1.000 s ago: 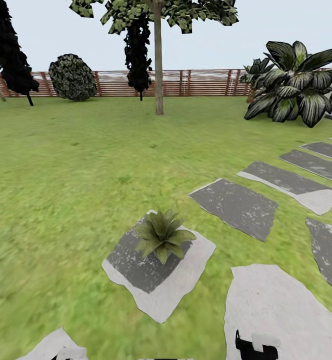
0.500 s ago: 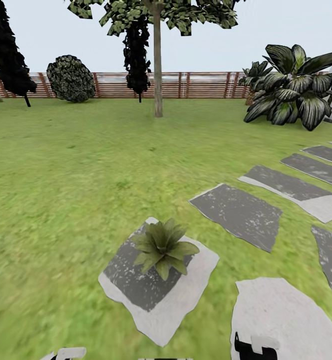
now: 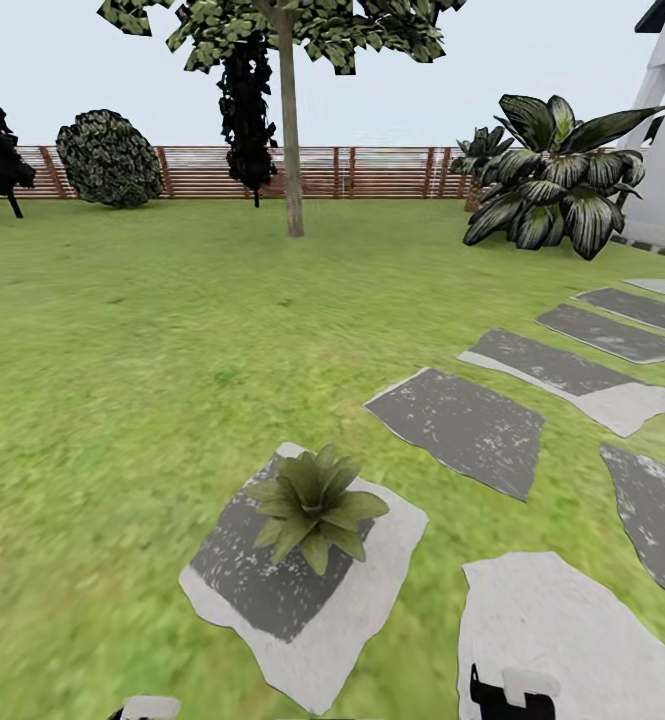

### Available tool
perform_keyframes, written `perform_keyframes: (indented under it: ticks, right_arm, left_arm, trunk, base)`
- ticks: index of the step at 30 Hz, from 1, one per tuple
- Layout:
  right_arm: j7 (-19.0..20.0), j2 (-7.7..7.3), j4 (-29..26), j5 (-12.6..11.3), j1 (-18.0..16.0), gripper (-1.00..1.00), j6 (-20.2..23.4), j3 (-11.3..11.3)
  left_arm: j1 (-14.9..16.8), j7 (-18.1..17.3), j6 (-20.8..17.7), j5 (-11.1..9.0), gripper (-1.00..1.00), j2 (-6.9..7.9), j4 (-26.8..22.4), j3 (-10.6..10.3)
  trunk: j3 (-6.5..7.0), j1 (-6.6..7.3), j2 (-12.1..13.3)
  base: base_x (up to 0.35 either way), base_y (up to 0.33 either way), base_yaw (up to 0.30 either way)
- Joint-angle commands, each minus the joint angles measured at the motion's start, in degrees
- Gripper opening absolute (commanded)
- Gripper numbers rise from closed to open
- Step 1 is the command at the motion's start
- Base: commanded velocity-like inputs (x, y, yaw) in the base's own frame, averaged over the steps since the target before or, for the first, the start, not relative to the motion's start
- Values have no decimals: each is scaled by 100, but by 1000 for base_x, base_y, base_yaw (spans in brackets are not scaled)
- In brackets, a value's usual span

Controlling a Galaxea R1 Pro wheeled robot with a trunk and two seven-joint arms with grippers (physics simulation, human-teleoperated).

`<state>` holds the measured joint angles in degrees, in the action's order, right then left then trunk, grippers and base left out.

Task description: Pick up the pesticide atomizer in the garden and spray insectifuge to fully cover both potted plants in the garden.

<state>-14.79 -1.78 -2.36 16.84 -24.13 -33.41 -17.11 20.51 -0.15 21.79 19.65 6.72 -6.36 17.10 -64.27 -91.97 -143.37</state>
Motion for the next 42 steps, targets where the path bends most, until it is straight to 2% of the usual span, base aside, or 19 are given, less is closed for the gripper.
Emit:
perform_keyframes:
  ticks: [1,4,6,7,8,9,10,12,13,14,16,20,25,27,28,31,33,37,42]
  right_arm:
    - [-24,-4,6,139,-4,100,-8,-12]
    - [296,-16,-28,718,-4,100,0,161]
    - [968,-95,-165,1460,-4,100,7,301]
    - [1155,-124,-266,1644,-4,100,8,318]
    - [1611,-201,-565,2043,-4,100,17,336]
    - [2008,-253,-820,2314,-4,100,56,338]
    - [2455,-295,-1119,2533,-5,100,161,339]
    - [3946,-333,-2076,2782,-9,100,781,338]
    - [4310,-336,-2249,2801,-15,100,889,339]
    - [4747,-336,-2423,2822,-35,100,985,342]
    - [5232,-327,-2619,2875,-62,100,1056,347]
    - [5703,-293,-2874,2951,-108,100,1094,349]
    - [5843,-245,-2911,2969,-142,100,1102,363]
    - [5852,-221,-2914,2973,-144,100,1100,495]
    - [5853,-214,-2916,2970,-144,-100,1100,610]
    - [5855,-138,-2930,2953,-184,-100,1095,1047]
    - [5855,6,-2929,2949,-267,-100,1096,1141]
    - [5990,282,-2935,2956,-418,-100,1099,1188]
    - [6278,805,-2995,2956,-663,-100,1162,1198]
  left_arm:
    - [8,-266,9,123,-100,33,-8,-7]
    - [64,-1344,-27,377,-100,345,-37,-144]
    - [147,-2416,-34,496,-100,576,-204,-185]
    - [206,-2762,-36,559,-100,625,-300,-214]
    - [354,-3602,-82,865,-100,725,-492,-335]
    - [510,-4163,-145,1136,-100,744,-635,-388]
    - [681,-4616,-235,1394,-100,740,-754,-415]
    - [1200,-5268,-664,2010,-100,685,-877,-455]
    - [1337,-5325,-776,2206,-100,642,-886,-462]
    - [1514,-5377,-918,2539,-100,565,-894,-466]
    - [1770,-5474,-1133,3109,-100,442,-899,-465]
    - [2158,-5936,-1357,3662,-100,250,-902,-462]
    - [2347,-6079,-1379,3749,-100,162,-897,-462]
    - [2354,-6093,-1374,3763,-100,126,-891,-475]
    - [2353,-6093,-1374,3770,-100,93,-889,-521]
    - [2353,-6094,-1390,3772,-100,15,-885,-899]
    - [2353,-6096,-1394,3760,-100,-15,-885,-1007]
    - [2353,-6102,-1395,3764,-100,-151,-885,-1070]
    - [2361,-6042,-1381,3762,-100,-527,-902,-1112]
  trunk:
    - [-4,1,-2]
    - [-4,1,-2]
    - [-4,1,-2]
    - [-4,1,-2]
    - [-4,1,-2]
    - [-4,1,-2]
    - [-4,1,-2]
    - [-4,1,-2]
    - [-4,1,-2]
    - [-4,1,-2]
    - [-4,1,-2]
    - [-4,1,-2]
    - [-4,1,-2]
    - [-4,1,-2]
    - [-4,1,-2]
    - [-4,1,-2]
    - [-4,1,-2]
    - [-4,1,-2]
    - [-4,1,-2]
  base:
    - [0,0,-4]
    - [0,0,-1]
    - [0,0,0]
    - [0,0,0]
    - [0,0,0]
    - [0,0,0]
    - [0,0,0]
    - [0,0,0]
    - [0,0,0]
    - [0,0,0]
    - [0,0,0]
    - [0,0,0]
    - [0,0,0]
    - [0,0,0]
    - [0,0,0]
    - [0,0,0]
    - [0,0,0]
    - [0,0,0]
    - [0,0,0]
